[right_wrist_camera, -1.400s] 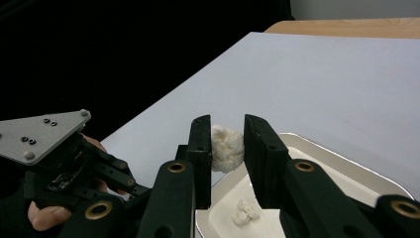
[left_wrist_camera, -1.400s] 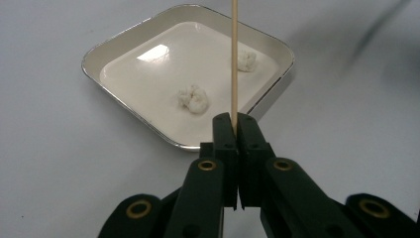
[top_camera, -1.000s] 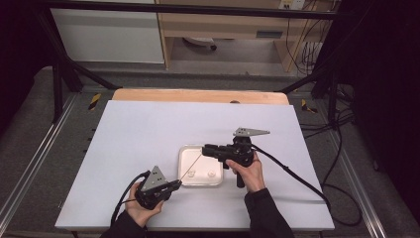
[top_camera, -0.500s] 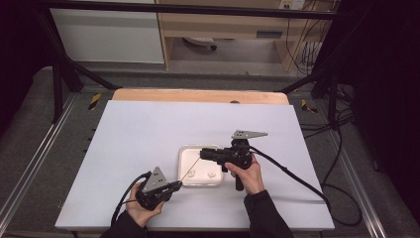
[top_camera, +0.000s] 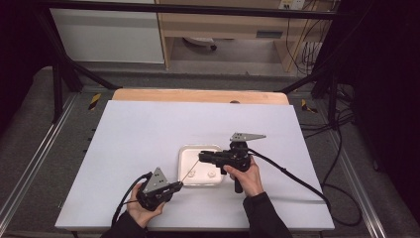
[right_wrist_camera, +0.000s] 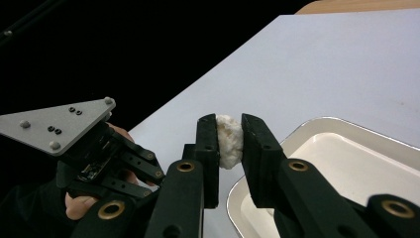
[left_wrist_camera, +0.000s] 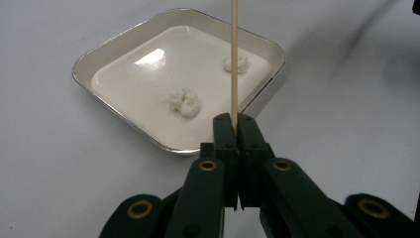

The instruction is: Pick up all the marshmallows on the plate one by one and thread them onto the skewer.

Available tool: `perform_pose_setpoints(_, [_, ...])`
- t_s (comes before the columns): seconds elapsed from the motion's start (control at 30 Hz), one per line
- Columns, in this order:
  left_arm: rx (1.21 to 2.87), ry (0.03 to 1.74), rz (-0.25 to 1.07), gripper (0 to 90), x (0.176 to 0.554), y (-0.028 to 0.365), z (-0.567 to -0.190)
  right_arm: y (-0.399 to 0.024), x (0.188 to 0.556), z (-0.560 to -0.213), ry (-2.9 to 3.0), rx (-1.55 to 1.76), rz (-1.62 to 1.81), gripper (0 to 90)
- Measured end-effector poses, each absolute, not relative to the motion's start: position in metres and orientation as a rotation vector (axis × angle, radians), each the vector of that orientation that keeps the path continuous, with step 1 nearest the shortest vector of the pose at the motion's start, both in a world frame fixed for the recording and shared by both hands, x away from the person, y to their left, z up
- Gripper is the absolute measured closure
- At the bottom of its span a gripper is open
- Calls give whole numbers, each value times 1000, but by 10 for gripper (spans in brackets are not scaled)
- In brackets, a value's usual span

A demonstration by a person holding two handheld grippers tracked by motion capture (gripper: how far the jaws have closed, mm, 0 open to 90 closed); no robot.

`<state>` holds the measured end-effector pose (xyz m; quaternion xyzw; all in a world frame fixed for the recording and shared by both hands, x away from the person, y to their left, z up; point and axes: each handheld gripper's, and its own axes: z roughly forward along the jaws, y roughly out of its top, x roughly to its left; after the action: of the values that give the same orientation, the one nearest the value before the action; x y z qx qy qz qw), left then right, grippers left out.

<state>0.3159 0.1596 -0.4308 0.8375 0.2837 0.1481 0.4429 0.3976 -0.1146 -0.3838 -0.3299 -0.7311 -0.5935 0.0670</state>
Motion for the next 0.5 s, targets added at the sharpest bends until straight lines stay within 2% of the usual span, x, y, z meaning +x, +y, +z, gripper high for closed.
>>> perform_pose_setpoints(0.5, [2087,692,371,888,314,155,-433,-115,391,-388,-2172,-975,-1810,796])
